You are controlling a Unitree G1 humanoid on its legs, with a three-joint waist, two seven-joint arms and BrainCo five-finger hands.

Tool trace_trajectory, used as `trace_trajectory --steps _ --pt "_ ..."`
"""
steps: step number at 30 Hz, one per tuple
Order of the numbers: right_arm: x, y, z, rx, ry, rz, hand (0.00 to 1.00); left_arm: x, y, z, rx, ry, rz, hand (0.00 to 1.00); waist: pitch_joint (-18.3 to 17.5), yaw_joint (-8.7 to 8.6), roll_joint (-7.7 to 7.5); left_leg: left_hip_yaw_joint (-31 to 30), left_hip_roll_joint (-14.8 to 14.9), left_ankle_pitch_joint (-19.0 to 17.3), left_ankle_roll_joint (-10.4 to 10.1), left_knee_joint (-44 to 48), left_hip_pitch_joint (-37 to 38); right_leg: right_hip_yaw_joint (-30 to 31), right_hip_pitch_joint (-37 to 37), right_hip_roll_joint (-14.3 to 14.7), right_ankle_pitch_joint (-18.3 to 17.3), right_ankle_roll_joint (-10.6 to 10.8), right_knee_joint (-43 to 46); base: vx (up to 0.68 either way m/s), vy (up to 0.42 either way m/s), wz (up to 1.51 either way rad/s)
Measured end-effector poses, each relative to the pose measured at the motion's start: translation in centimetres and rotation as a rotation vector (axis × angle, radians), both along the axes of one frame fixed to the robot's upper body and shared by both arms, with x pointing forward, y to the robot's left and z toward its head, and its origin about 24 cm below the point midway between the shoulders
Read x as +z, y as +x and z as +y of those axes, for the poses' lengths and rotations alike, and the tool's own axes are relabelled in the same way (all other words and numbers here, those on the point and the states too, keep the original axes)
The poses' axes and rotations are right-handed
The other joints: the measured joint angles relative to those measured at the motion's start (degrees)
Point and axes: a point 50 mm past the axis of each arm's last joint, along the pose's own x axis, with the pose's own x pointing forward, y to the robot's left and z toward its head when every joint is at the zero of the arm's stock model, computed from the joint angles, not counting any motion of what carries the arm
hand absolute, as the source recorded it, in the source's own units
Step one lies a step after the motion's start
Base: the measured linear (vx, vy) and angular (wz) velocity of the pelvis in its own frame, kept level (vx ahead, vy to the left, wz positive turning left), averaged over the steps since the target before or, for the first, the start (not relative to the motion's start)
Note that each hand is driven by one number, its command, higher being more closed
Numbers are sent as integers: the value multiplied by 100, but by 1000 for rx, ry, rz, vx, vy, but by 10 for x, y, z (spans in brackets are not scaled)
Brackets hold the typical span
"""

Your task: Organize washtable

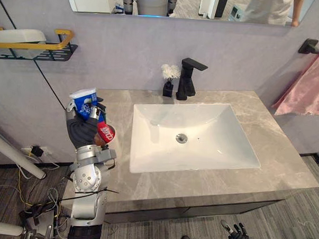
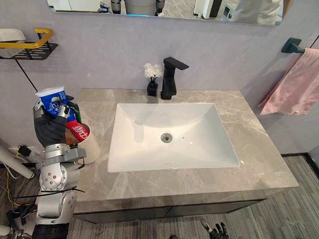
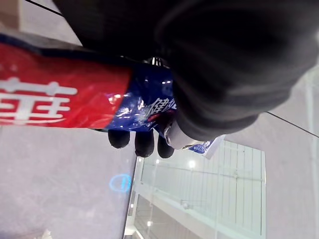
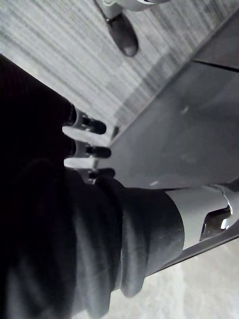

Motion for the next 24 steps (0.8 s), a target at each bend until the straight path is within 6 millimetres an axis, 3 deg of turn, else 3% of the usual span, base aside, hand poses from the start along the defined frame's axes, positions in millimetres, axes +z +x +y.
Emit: trace_trajectory --steps 13,24 --pt "0 1 1 13 7 -9 0 -4 1 -1 10 29 21 0 -2 4 -8 0 -1 0 0 0 -26 -1 -12 -1 1 0 4 -8 -3 0" --pt "1 4 0 15 5 -19 0 48 -31 6 65 51 -263 0 -3 11 39 -158 -31 7 11 8 -59 -120 6 -29 -3 5 17 -8 -3 5"
